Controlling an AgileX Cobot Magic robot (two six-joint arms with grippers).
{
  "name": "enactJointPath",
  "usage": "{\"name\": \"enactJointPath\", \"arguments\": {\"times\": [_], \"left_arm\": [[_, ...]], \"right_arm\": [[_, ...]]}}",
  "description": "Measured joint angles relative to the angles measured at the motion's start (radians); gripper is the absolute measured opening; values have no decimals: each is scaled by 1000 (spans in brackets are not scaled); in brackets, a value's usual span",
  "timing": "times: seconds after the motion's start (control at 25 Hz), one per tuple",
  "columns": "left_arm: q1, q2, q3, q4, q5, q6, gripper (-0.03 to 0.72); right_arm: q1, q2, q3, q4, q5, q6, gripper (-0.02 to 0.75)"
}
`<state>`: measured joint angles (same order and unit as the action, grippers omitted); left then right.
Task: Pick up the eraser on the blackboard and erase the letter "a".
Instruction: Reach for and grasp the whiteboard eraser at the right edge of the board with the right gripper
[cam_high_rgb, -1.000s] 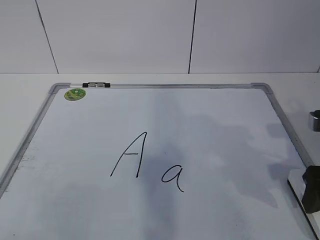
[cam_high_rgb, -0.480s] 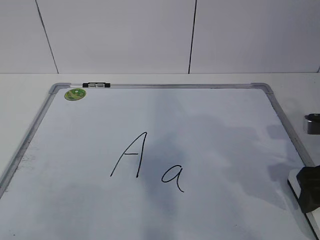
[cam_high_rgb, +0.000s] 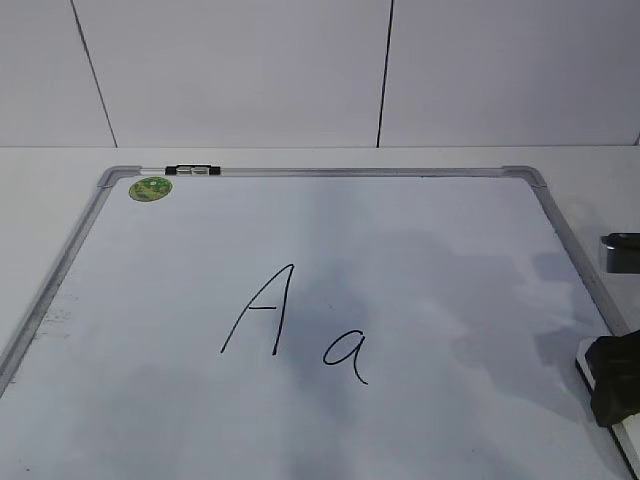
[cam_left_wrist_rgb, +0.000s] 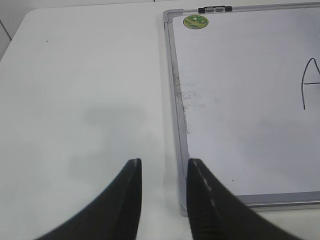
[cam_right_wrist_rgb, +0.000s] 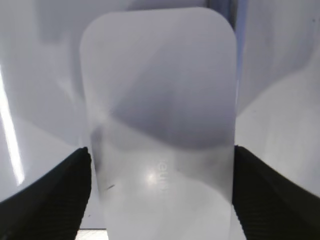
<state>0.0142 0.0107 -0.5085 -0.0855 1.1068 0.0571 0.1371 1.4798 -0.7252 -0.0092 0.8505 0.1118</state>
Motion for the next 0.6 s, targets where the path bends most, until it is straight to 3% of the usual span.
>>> {"name": "enactJointPath", "arguments": {"times": [0.36,0.6], "left_arm": [[0,0,0,0,0,0,235],[0,0,0,0,0,0,235]], "right_arm": [[0,13,0,-16,-24,5,662],[0,13,0,-27,-24,7,597]]}}
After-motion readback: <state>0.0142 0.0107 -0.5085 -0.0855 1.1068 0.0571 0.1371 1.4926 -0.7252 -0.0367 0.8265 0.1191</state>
